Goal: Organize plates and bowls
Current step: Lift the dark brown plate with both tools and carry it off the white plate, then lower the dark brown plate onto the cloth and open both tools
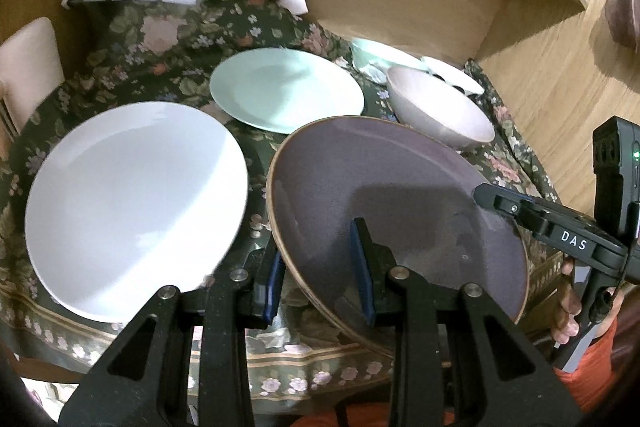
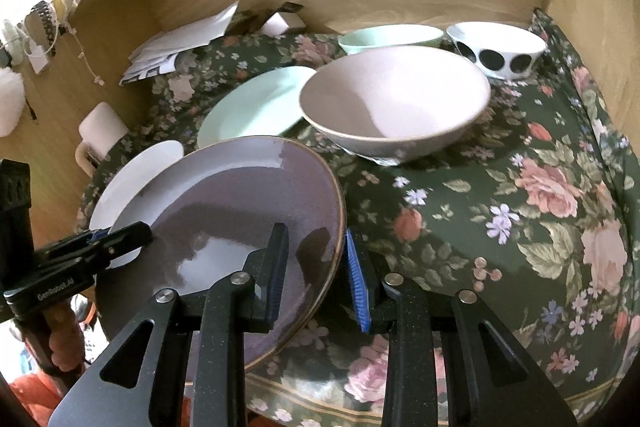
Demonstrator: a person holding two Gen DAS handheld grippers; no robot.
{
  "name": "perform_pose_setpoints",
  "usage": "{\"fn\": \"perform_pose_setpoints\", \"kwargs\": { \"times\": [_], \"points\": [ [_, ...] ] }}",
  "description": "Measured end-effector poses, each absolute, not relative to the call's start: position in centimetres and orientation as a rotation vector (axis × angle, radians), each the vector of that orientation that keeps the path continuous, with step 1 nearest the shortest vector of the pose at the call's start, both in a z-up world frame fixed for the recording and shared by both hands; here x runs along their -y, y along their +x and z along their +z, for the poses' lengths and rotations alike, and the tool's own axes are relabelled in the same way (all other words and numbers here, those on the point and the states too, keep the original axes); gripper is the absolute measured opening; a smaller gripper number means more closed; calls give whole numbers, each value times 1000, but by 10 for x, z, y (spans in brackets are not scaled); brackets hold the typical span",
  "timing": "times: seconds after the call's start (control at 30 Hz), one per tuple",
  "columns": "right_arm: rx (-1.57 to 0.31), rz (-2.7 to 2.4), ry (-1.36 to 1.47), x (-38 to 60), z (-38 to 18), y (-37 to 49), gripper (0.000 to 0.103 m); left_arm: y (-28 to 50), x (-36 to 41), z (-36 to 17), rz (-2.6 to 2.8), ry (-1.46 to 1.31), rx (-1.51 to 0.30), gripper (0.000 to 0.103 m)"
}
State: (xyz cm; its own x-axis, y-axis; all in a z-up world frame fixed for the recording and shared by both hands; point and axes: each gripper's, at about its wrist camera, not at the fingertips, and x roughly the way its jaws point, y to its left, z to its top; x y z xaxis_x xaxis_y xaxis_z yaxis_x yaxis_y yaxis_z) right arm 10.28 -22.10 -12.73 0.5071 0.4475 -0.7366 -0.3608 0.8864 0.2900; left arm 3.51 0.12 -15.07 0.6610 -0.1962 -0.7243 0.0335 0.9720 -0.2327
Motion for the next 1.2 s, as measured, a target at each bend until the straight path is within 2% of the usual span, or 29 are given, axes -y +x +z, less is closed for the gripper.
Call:
{"fn": "perform_pose_setpoints", "kwargs": {
  "times": [0.5,0.97,1.1,1.2],
  "points": [
    [-951,440,103,233,-146,113,26,58,10,-176,-146,-210,-897,32],
    [-940,427,51,229,-146,116,29,64,11,-179,-152,-185,-899,35],
    [-926,419,51,230,-140,111,36,59,11,-175,-114,-134,-867,35],
    [-903,418,55,229,-132,107,43,54,6,-166,-104,-128,-839,42]
  ]
}}
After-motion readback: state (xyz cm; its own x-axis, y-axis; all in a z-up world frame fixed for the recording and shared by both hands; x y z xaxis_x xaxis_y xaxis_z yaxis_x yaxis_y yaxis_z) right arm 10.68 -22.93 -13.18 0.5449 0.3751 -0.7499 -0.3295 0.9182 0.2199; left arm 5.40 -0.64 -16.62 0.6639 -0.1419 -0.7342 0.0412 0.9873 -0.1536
